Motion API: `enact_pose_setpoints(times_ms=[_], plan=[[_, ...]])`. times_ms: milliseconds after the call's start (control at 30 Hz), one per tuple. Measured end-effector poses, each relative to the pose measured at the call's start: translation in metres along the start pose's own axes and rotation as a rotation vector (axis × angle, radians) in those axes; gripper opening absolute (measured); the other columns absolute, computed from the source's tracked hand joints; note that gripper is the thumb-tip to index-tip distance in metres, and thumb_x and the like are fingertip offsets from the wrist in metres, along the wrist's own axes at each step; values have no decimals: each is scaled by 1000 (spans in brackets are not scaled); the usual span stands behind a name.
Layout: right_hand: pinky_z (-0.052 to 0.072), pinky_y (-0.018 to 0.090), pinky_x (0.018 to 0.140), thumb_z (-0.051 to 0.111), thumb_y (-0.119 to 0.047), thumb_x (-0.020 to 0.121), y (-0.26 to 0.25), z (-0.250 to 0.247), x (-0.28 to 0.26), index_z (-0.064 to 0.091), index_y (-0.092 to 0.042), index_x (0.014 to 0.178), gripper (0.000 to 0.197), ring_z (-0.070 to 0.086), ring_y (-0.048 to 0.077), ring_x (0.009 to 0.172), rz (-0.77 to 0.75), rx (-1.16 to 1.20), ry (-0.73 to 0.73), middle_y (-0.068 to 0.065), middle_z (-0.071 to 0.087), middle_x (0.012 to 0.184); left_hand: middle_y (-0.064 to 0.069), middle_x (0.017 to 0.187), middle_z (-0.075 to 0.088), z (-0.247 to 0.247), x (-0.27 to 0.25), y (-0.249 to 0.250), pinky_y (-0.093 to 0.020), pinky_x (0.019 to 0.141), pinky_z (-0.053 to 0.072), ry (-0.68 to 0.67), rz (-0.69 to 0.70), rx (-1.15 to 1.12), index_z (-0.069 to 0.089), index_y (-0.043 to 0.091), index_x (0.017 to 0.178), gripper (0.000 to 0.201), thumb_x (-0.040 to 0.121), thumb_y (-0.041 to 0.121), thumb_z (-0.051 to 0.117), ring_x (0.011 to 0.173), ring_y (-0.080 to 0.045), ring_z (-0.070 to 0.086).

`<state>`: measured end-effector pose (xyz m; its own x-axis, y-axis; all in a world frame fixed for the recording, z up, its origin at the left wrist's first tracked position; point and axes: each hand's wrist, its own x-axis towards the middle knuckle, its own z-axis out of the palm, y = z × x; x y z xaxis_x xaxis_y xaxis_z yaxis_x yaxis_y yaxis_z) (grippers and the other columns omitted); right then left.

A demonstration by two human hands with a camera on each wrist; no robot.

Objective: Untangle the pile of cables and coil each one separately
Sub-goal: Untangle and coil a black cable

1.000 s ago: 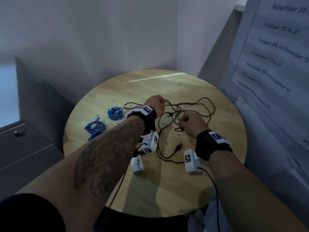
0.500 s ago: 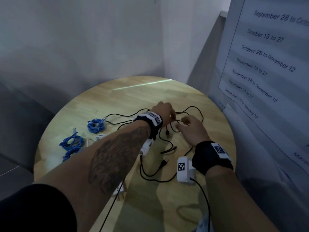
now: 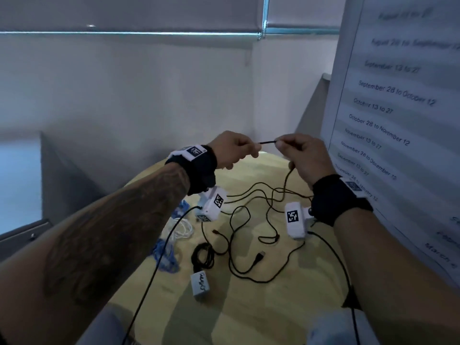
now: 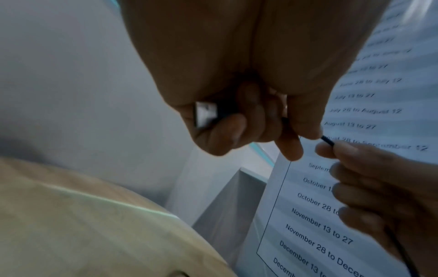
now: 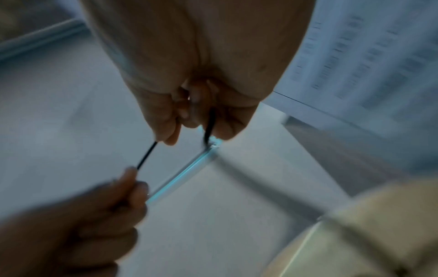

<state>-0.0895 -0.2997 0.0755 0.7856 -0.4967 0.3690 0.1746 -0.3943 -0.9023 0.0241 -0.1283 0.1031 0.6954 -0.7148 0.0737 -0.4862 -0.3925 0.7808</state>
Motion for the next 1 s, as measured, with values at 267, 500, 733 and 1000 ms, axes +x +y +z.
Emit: enact_pose_setpoints(times_ms=[267, 500, 733, 1000], plan=[[49, 16, 65, 63, -15, 97, -78, 24, 9, 70, -15, 99, 8, 63, 7, 70, -154, -111, -174, -4, 68, 85, 2, 63, 47, -17, -42, 14, -23, 46, 27, -69, -86, -116, 65, 20, 102, 29, 85, 43, 69, 53, -16, 33], [47, 27, 74, 53, -21, 103, -124, 45, 5, 61, -18, 95, 12, 66, 14, 76, 64, 295, -240, -2, 61, 75, -9, 66, 44, 26, -51, 20, -24, 47, 21, 50, -19, -486, 66, 14, 86, 30, 98, 38, 53, 49, -16, 29], [43, 26, 69, 52, -67, 91, -67, 43, -37, 61, -31, 107, 40, 54, 13, 75, 9, -128, -255, -11, 59, 89, 5, 49, 35, -60, -51, 54, -20, 42, 10, 153, 23, -823, 49, 19, 72, 40, 103, 41, 38, 37, -8, 20], [43, 21, 60, 61, -39, 98, 2, 77, -60, 72, -10, 85, 34, 57, 12, 67, 141, -417, -425, 0, 70, 78, 4, 52, 38, -131, -68, 75, -20, 42, 14, 396, 127, -750, 52, 19, 70, 38, 102, 37, 42, 42, -10, 21]])
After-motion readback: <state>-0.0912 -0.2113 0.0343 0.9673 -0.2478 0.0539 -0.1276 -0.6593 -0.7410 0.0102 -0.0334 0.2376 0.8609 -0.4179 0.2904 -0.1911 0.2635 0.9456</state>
